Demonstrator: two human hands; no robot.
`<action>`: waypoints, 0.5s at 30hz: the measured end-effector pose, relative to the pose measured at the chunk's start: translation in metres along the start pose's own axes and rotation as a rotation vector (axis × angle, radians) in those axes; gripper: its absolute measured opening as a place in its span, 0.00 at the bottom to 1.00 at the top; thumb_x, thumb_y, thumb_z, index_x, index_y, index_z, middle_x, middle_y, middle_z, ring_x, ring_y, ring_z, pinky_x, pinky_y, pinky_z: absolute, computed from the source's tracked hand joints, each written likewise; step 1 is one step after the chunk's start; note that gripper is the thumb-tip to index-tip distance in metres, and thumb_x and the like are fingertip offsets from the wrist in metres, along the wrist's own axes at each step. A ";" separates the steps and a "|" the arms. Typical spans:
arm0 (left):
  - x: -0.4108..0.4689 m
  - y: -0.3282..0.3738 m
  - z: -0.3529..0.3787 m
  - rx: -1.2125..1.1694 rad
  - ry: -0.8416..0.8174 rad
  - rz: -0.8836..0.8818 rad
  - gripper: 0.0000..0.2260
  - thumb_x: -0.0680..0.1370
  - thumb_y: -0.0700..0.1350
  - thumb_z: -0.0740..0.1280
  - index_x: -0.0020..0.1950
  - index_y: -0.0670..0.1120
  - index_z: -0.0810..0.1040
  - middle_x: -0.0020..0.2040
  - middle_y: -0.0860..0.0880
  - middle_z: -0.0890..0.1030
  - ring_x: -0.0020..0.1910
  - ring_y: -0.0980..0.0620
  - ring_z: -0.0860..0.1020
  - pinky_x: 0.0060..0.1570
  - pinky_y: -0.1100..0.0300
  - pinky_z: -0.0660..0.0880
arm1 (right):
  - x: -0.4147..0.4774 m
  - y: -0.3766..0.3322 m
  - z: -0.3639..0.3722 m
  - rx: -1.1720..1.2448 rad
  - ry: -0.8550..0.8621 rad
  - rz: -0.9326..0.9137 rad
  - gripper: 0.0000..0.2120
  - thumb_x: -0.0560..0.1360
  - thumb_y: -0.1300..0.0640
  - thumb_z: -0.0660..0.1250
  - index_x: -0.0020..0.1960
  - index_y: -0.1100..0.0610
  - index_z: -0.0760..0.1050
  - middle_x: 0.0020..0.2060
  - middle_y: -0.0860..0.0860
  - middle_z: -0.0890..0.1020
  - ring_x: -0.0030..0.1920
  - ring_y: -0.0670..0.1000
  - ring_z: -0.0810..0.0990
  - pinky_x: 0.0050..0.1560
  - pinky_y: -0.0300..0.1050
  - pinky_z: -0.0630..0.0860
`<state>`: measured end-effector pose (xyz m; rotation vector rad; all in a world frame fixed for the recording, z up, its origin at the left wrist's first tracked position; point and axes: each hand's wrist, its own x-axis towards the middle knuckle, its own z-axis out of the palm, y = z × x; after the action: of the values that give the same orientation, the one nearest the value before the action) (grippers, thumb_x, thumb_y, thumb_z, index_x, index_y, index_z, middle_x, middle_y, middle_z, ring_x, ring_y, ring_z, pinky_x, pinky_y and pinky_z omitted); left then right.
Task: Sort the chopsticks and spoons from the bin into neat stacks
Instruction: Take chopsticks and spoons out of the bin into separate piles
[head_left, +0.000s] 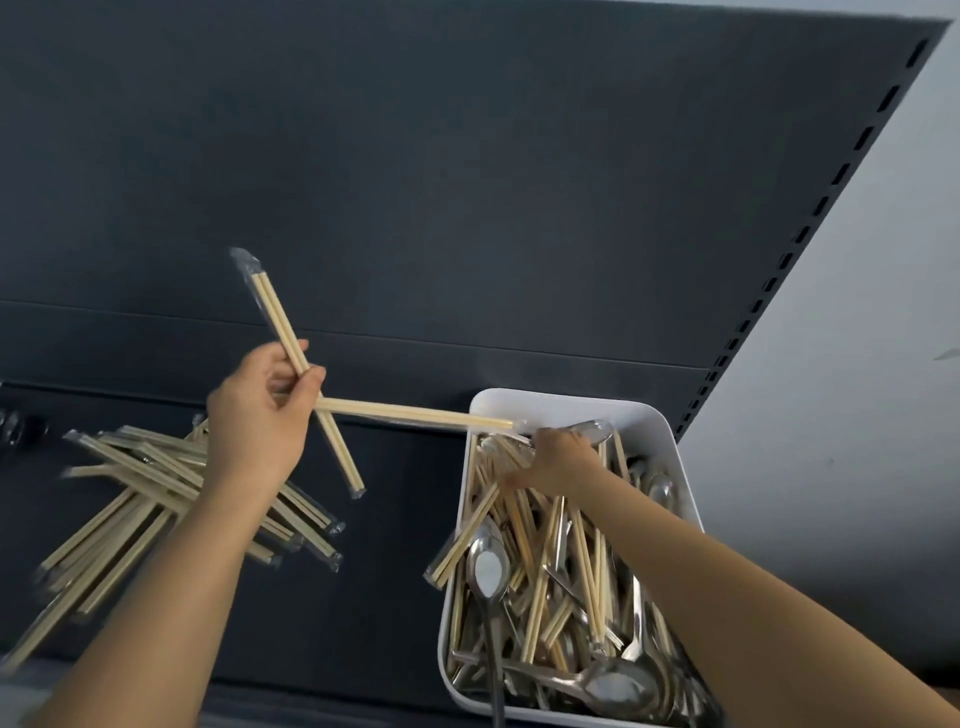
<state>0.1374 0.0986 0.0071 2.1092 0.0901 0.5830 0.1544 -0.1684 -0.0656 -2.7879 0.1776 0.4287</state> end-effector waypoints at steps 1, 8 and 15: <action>-0.002 -0.004 -0.004 0.010 -0.006 -0.014 0.12 0.76 0.43 0.68 0.59 0.46 0.77 0.45 0.51 0.80 0.42 0.55 0.79 0.47 0.62 0.74 | 0.004 -0.004 0.005 -0.002 -0.003 -0.012 0.27 0.67 0.39 0.71 0.56 0.58 0.73 0.45 0.52 0.77 0.50 0.55 0.76 0.50 0.49 0.77; -0.016 -0.027 -0.018 0.040 -0.035 -0.082 0.12 0.76 0.41 0.68 0.59 0.45 0.77 0.43 0.53 0.79 0.41 0.63 0.76 0.41 0.72 0.69 | 0.015 -0.011 0.019 0.008 -0.030 0.038 0.11 0.75 0.54 0.65 0.52 0.60 0.75 0.33 0.49 0.73 0.36 0.50 0.74 0.35 0.41 0.69; -0.018 -0.022 -0.013 0.043 -0.064 -0.063 0.11 0.76 0.42 0.68 0.58 0.45 0.77 0.44 0.52 0.80 0.41 0.64 0.76 0.40 0.73 0.68 | 0.011 -0.006 -0.001 0.163 -0.038 0.081 0.04 0.73 0.58 0.66 0.44 0.59 0.77 0.31 0.50 0.74 0.31 0.47 0.72 0.27 0.37 0.65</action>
<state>0.1189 0.1162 -0.0116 2.1563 0.1336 0.4789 0.1664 -0.1633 -0.0667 -2.6177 0.3038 0.4649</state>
